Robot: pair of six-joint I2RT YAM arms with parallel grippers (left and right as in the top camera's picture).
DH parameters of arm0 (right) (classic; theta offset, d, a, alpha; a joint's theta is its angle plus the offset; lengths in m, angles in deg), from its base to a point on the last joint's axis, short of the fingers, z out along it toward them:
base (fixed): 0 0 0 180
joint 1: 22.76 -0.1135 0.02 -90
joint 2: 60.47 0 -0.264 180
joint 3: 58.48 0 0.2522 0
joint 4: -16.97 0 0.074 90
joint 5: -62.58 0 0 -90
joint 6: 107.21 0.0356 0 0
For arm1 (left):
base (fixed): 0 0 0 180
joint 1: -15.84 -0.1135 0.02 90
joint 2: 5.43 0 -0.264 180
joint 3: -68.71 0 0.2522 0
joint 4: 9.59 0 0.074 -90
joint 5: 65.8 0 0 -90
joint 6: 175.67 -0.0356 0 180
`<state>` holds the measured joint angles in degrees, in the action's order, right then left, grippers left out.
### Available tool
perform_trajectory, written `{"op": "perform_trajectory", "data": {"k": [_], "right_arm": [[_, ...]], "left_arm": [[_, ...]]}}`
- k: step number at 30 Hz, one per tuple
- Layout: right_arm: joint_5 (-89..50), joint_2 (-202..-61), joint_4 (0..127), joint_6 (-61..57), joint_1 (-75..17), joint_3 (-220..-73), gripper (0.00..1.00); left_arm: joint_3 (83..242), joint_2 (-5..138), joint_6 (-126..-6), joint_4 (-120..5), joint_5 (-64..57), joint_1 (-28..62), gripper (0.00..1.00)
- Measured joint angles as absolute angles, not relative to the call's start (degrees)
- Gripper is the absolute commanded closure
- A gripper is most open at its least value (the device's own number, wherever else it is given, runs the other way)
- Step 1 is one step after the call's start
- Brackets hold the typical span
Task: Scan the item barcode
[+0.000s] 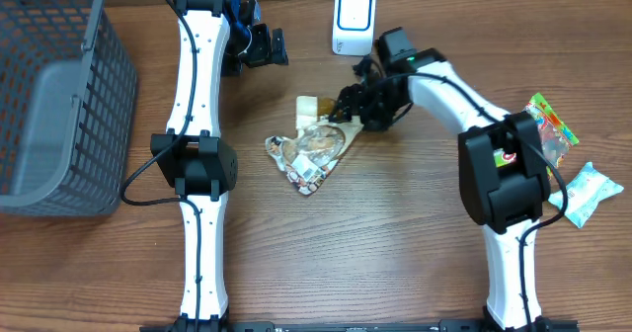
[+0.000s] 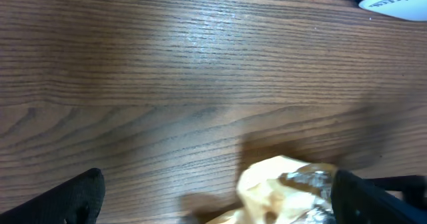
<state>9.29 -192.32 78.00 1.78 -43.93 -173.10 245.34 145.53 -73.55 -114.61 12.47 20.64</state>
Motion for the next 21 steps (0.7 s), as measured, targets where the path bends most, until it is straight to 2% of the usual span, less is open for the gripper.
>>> {"op": "perform_trajectory", "data": {"k": [3, 4, 8, 15, 21], "right_arm": [[7.13, -192.32, 74.15, 6.78, -46.6, -170.04, 0.48], [7.37, -192.21, 73.13, 8.25, -47.1, -169.25, 0.55], [6.67, -191.77, 70.46, 13.45, -48.65, -166.98, 0.96], [8.37, -191.71, 69.26, 16.62, -48.24, -166.54, 0.96], [5.6, -189.45, 68.93, 14.45, -46.05, -165.27, 0.96]], "left_arm": [[245.34, 145.53, -73.55, -114.59, 12.47, 20.64, 0.0], [245.34, 145.53, -73.55, -114.61, 12.47, 20.64, 0.0], [245.34, 145.53, -73.55, -114.61, 12.47, 20.64, 0.0], [245.34, 145.53, -73.55, -114.61, 12.47, 20.64, 0.0], [245.34, 145.53, -73.55, -114.61, 12.47, 20.64, 0.0]]}}
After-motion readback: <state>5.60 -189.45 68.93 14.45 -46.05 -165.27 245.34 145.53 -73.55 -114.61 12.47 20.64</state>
